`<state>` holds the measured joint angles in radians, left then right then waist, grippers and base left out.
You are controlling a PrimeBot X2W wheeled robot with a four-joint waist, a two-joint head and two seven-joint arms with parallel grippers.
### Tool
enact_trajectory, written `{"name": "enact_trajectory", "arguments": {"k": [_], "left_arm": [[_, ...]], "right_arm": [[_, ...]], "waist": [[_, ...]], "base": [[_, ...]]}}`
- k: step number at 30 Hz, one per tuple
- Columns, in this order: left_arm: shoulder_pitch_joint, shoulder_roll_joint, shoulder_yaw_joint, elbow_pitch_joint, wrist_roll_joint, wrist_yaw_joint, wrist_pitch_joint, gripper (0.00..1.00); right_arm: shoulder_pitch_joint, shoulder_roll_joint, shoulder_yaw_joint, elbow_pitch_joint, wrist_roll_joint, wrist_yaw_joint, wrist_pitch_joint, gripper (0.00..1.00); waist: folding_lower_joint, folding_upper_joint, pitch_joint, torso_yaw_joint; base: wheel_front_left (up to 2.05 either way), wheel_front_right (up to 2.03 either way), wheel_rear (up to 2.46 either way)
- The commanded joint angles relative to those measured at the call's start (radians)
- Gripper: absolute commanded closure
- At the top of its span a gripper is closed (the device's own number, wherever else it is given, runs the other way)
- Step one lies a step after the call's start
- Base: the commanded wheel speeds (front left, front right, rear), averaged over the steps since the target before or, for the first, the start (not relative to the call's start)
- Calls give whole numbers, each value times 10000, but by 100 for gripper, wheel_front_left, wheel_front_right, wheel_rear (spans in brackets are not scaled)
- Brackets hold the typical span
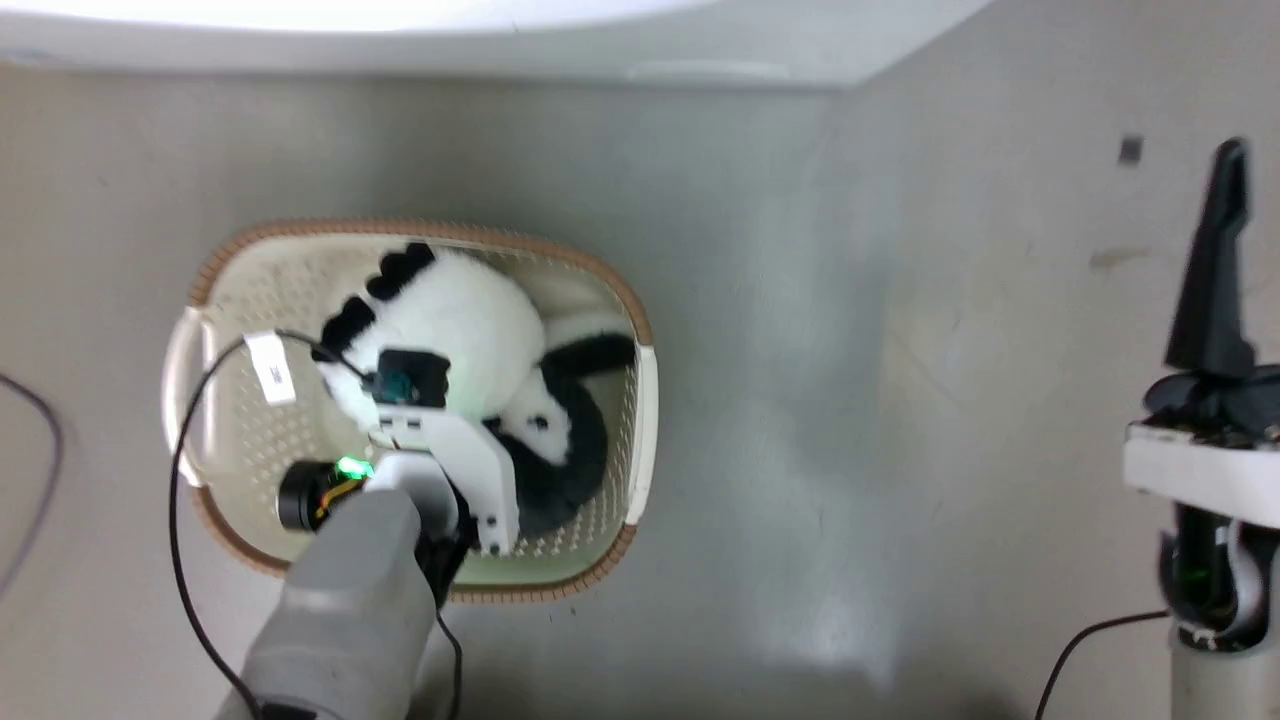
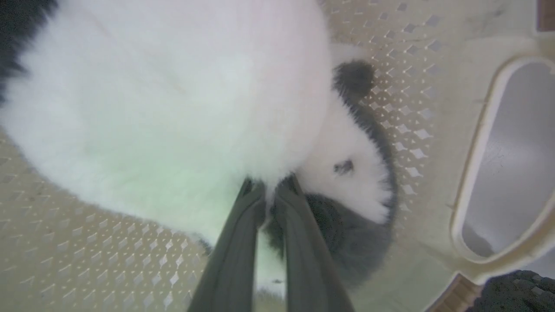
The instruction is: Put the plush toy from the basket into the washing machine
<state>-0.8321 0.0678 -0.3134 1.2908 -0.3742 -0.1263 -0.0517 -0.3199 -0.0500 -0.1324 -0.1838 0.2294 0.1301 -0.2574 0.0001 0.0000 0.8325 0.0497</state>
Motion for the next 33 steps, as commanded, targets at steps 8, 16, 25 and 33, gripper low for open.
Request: {"name": "enact_trajectory", "arguments": {"k": [8, 16, 25, 33], "left_arm": [[991, 9, -946, -201, -397, -42, -877, 100], [1949, 159, -1552, -453, -935, -43, -1660, 100], [2762, 501, -1854, -1363, -1183, -43, -2089, 100], [3540, 940, -1244, -3660, -600, 428, -2098, 100]], "right_arm": [[739, -2, 283, 620, 339, 6, -44, 0], [1562, -2, 493, 1128, 638, 6, -44, 0], [2473, -2, 434, 1420, 808, 6, -44, 0], [2933, -2, 420, 1433, 959, 6, -44, 0]], "waist": [[-1, 0, -2343, 211], [-1, 0, -4109, 383], [-1, 0, -5631, 755], [-1, 0, -6411, 997]], "base": [[0, 0, 0], [0, 0, 0], [0, 0, 0], [0, 0, 0]]}}
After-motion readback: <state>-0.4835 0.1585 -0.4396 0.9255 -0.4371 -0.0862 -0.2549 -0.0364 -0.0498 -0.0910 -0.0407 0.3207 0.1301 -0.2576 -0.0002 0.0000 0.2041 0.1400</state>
